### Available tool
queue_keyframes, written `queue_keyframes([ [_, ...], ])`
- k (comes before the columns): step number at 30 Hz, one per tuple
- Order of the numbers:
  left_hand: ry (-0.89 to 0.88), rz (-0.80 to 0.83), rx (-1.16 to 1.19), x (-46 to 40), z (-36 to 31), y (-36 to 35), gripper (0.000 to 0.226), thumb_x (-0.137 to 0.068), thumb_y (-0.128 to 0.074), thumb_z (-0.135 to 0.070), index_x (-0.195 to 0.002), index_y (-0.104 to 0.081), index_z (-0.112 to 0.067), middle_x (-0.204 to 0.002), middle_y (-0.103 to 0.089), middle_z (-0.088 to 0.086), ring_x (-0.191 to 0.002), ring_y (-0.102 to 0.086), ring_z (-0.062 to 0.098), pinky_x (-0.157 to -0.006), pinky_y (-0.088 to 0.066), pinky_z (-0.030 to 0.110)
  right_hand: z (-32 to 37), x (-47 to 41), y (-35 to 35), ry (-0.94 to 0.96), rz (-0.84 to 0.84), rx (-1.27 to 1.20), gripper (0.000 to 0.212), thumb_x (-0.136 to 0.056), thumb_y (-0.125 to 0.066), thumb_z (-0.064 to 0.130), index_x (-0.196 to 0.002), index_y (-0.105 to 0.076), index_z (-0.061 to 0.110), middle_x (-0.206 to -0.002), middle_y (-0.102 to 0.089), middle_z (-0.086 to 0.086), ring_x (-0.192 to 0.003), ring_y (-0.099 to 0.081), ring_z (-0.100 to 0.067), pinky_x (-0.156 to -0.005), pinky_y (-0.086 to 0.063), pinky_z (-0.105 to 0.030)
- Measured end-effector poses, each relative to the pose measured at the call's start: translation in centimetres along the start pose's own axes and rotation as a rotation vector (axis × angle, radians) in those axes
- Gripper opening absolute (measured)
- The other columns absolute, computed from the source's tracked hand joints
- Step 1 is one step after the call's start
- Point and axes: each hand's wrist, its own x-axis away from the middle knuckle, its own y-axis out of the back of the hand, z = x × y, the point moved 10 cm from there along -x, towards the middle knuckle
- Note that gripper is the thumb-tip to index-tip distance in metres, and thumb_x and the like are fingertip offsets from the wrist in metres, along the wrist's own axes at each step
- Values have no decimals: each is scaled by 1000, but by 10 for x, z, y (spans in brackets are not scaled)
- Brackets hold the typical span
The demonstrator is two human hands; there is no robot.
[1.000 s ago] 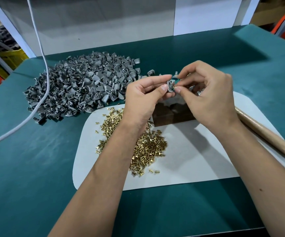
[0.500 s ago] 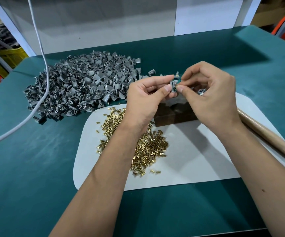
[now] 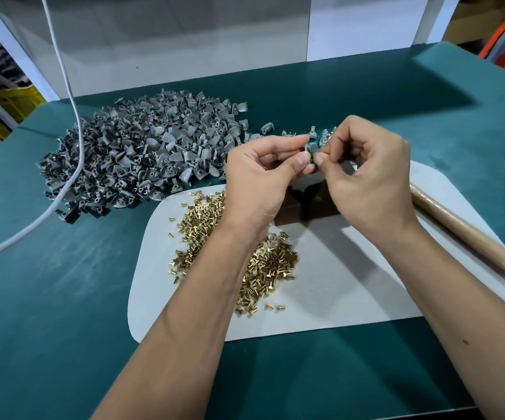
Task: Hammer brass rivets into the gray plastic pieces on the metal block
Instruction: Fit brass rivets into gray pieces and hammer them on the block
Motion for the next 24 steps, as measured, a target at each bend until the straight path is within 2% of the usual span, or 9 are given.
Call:
queue_keyframes([
  [5, 17, 11, -5, 0, 0, 1, 23, -88, -70, 12, -107, -74, 2, -93, -75, 19, -79, -72, 19, -78, -60, 27, -5, 0, -2, -36, 19, -24, 19, -83, -73, 7, -76, -57, 13, -70, -60, 4, -63, -58, -17, -58, -50, -33],
  [10, 77, 15, 10, -2, 5, 4, 20, -91, -66, 10, -107, -73, 0, -89, -73, 16, -77, -70, 22, -88, -61, 38, 2, -2, -5, -7, 60, -15, 11, -86, -75, 8, -94, -71, 13, -86, -73, 8, -83, -72, -9, -76, -56, -21],
  [12, 101, 0, 46, -2, 7, 6, 20, -92, -66, 10, -110, -71, 4, -92, -72, 19, -78, -70, 23, -89, -61, 38, 4, -2, -5, 5, 73, -9, 13, -86, -74, 7, -98, -73, 14, -89, -74, 9, -86, -72, -6, -78, -55, -18],
  [14, 121, -11, 80, -3, 8, 8, 21, -92, -64, 11, -111, -70, 6, -92, -72, 20, -76, -70, 22, -84, -62, 33, 5, -2, -5, 18, 80, 19, 15, -86, -75, 7, -99, -74, 14, -89, -74, 10, -85, -72, -5, -78, -55, -17],
  [17, 144, -16, 105, -3, 10, 9, 20, -92, -64, 12, -111, -70, 6, -93, -72, 21, -74, -70, 21, -76, -60, 27, 9, -2, -3, 56, 76, 75, 12, -87, -76, 11, -98, -76, 16, -88, -74, 13, -83, -71, -4, -80, -54, -18],
  [24, 176, 12, 123, -4, 14, 9, 20, -92, -66, 9, -112, -70, 6, -97, -73, 23, -73, -72, 20, -75, -59, 24, 19, -3, -3, 171, 93, 151, 7, -88, -77, 11, -94, -80, 11, -89, -75, 3, -84, -68, -9, -81, -55, -30],
])
